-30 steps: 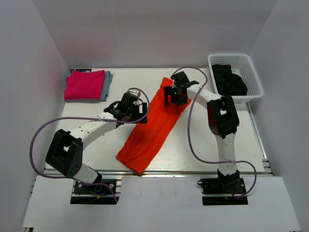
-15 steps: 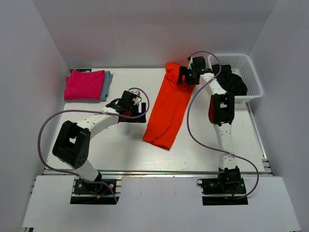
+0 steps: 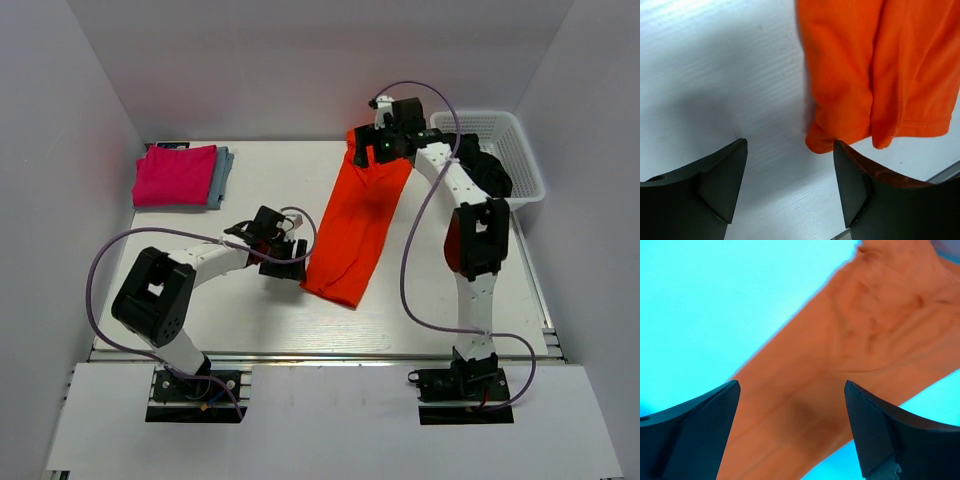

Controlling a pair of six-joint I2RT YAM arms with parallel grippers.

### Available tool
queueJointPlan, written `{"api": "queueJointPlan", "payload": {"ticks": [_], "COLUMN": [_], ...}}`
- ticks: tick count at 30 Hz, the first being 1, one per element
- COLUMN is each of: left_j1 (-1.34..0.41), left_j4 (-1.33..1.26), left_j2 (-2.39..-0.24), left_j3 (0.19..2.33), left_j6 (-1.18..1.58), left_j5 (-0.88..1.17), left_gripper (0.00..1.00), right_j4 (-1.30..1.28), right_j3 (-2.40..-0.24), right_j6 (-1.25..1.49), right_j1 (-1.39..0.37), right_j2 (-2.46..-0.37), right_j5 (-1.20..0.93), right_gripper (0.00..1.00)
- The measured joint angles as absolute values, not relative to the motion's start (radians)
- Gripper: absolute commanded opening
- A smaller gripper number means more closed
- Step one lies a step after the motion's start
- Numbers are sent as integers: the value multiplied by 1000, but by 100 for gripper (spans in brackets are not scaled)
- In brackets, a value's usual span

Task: Fold and stack the t-shirts
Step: Rotate the tshirt 90 degrees, then grab the bottom of the folded rectangular tshirt with both arms

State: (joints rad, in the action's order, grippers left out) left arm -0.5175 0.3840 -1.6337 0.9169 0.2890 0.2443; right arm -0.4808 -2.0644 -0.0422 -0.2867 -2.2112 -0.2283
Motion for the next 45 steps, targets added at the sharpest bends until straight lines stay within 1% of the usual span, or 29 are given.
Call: {"api": "queueJointPlan", "payload": {"ticks": [4,7,9,10,11,14,15,17,18,19,20,22,24,25,27,28,29,31,34,35,45], "left_j1": [-524,-527,-533,-533,-535,-544,-546,-554,-557,-561,-565,-572,-579,-580,-582,-583,-585,-587,-589,-589,-599], "left_j4": [334,302,285,277,272,247,238,233,232,229,223,219,212,205,202,203,205,208,207,204,207], "left_j2": [-1614,-1603,-1603,-1604,-1605,-1611,-1613,-1616,-1616,-1616,-1616,-1616,-1616,-1616,-1616,-1616,-1616,-1615,-1612,-1609,-1599], "left_j3": [867,839,829,826,825,822,818,810,805,799,792,779,773,772,771,771,771,767,751,747,739], "left_j6": [271,263,259,256,250,241,238,234,233,233,229,231,234,236,244,250,257,271,290,296,320], "left_j5": [298,333,351,360,373,400,407,416,419,424,427,433,438,440,444,447,448,449,457,458,456], "left_gripper": [71,64,57,57,52,46,38,29,22,17,14,1,0,0,0,0,0,0,0,0,0], "right_j4": [-464,-400,-363,-359,-354,-310,-306,-310,-315,-318,-326,-337,-340,-337,-334,-334,-336,-338,-325,-313,-242], "right_j3": [-1875,-1665,-1498,-1422,-1356,-1192,-1143,-1057,-1028,-1001,-971,-923,-874,-846,-795,-773,-755,-730,-704,-694,-679], "right_j6": [-2,83,138,163,189,244,257,277,281,284,286,286,289,293,304,309,311,318,334,339,384], "right_j1": [-347,-357,-353,-352,-350,-351,-353,-359,-362,-363,-368,-372,-379,-382,-390,-395,-402,-415,-434,-439,-478], "right_j2": [-2030,-1907,-1828,-1795,-1768,-1694,-1665,-1608,-1584,-1560,-1531,-1485,-1449,-1436,-1429,-1431,-1434,-1440,-1451,-1456,-1547], "right_j5": [-225,-224,-258,-278,-300,-361,-374,-398,-407,-417,-430,-453,-483,-502,-537,-551,-564,-586,-609,-617,-649], "right_gripper": [90,90,90,90,90,90,90,90,90,90,90,90,90,88,85,80,80,74,73,70,67]}}
